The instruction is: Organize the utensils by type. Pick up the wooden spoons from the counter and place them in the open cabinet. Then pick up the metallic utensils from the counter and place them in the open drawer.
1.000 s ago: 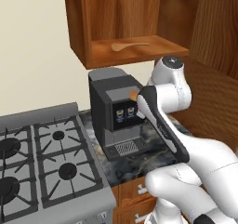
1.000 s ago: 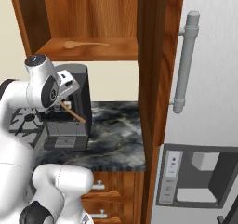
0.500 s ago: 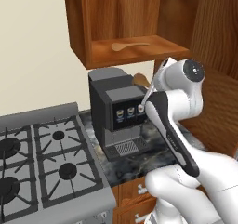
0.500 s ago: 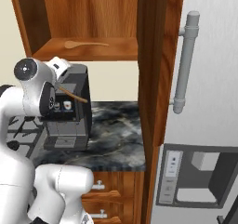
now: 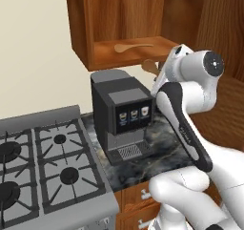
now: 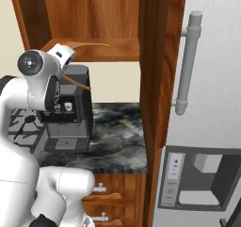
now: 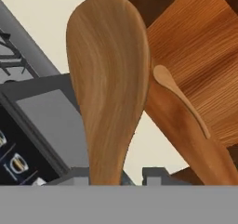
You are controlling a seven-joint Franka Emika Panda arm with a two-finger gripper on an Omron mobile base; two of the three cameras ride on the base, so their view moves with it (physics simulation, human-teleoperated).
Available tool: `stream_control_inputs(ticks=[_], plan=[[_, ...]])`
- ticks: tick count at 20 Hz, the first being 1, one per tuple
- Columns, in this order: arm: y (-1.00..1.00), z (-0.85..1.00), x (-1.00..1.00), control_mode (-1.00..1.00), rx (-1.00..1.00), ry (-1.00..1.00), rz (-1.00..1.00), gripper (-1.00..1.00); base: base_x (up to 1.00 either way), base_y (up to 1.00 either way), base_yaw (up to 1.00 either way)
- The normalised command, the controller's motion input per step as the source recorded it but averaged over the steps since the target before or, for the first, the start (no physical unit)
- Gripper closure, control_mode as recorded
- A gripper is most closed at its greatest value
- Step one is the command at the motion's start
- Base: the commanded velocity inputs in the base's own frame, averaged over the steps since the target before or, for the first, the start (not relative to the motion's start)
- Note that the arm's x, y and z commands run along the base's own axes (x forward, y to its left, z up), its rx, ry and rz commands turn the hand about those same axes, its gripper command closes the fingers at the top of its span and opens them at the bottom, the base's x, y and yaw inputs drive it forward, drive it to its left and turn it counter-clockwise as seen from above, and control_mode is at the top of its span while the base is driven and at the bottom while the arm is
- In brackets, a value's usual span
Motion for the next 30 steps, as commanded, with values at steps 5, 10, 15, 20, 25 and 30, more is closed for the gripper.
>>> stream_control_inputs(ticks=[5,10,15,20,25,30], plan=[[-0.2,0.55,0.0,-1.0,-0.04,0.0,0.01,1.0,0.0,0.0,0.0],[-0.1,0.28,0.0,-1.0,-0.22,-0.03,0.01,1.0,0.0,0.0,0.0],[-0.13,0.13,0.12,-1.0,-0.35,-0.05,0.04,1.0,0.0,0.0,0.0],[-0.24,0.2,0.19,-1.0,-0.23,0.0,0.19,1.0,0.0,0.0,0.0],[-0.2,0.23,0.25,-1.0,-0.07,0.0,0.25,1.0,0.0,0.0,0.0],[-0.06,0.01,0.41,-1.0,-0.2,0.0,0.04,1.0,0.0,0.0,0.0]])
